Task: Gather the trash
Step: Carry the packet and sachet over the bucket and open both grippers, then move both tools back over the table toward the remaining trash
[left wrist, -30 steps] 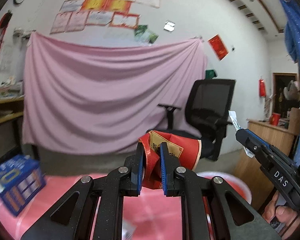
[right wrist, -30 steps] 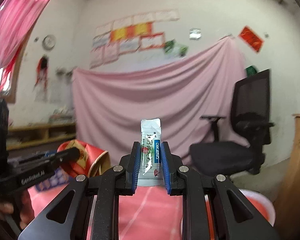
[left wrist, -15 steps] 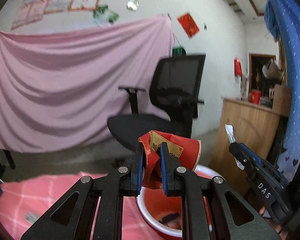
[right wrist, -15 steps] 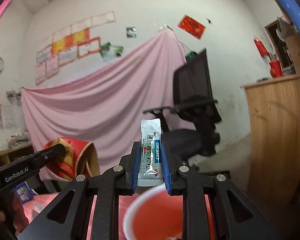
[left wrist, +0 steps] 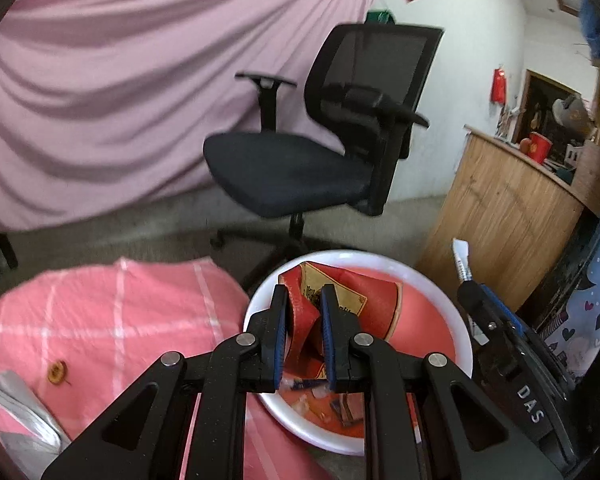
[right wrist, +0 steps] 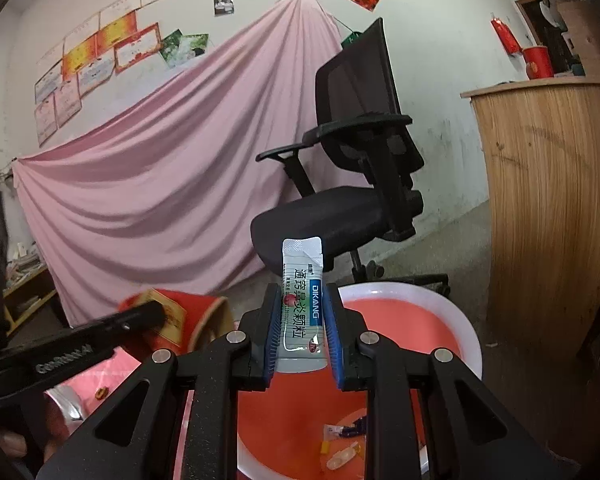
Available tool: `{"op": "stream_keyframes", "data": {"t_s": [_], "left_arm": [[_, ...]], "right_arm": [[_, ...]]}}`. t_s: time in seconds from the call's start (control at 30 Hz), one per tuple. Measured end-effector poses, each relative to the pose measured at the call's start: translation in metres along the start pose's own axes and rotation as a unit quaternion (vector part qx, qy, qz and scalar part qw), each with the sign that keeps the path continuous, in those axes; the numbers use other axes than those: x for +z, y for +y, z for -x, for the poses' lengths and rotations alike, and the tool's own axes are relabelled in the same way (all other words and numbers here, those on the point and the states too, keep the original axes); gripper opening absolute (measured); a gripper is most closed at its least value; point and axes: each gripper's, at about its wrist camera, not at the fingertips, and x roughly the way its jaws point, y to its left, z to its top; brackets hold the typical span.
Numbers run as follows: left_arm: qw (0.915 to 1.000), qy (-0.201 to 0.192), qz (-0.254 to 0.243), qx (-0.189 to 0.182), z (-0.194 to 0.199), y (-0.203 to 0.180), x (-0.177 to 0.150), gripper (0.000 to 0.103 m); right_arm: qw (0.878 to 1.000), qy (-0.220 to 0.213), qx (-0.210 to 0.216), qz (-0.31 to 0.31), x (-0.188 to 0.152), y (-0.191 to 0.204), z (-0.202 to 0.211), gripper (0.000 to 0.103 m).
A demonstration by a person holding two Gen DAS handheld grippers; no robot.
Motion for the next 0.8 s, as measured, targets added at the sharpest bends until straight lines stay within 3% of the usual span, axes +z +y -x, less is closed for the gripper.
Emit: {"op": "stream_keyframes", "data": {"t_s": [0.07, 0.13, 0.23, 0.33, 0.5, 0.6, 0.67, 0.73, 0.77, 0.8], "left_arm": [[0.9998, 0.016, 0.008, -0.004, -0.007, 0.002, -0.001, 0.014], [0.9995, 0.027, 0.017, -0.004, -0.011, 0.005, -0.001, 0.025], [0.9992, 0.024, 0.031, -0.009, -0.009, 0.009, -0.003, 0.03], [0.9993, 0.023, 0.03, -0.003, -0.005, 0.012, -0.005, 0.03], [0.9994, 0.003, 0.032, 0.008, 0.014, 0.02, -0.01, 0.043], [0.9992, -0.017, 0.033, 0.018, 0.029, 0.026, -0.012, 0.046], [0.9986, -0.032, 0.031, 0.03, 0.041, 0.031, -0.013, 0.049], [0.997, -0.054, 0.033, 0.044, 0.057, 0.038, -0.015, 0.062], [0.9959, -0.066, 0.034, 0.051, 0.065, 0.042, -0.018, 0.067], [0.9942, -0.082, 0.038, 0.058, 0.076, 0.047, -0.02, 0.08]], "right_arm": [[1.0, 0.006, -0.003, -0.001, -0.001, -0.001, -0.001, 0.02], [1.0, 0.015, -0.005, -0.004, -0.001, -0.002, -0.005, 0.02], [1.0, 0.024, -0.01, -0.009, -0.002, -0.006, -0.009, 0.02], [0.999, 0.03, -0.011, -0.013, -0.003, -0.008, -0.01, 0.034], [1.0, 0.025, -0.009, -0.008, -0.003, -0.005, -0.007, 0.037], [1.0, 0.012, -0.004, -0.001, -0.002, 0.001, -0.003, 0.051], [1.0, 0.001, 0.0, 0.005, 0.0, 0.006, 0.001, 0.053], [1.0, -0.01, 0.001, 0.011, 0.002, 0.012, 0.005, 0.059], [1.0, -0.021, 0.003, 0.013, 0.002, 0.015, 0.008, 0.071], [0.999, -0.031, 0.008, 0.013, 0.003, 0.018, 0.011, 0.081]]}}
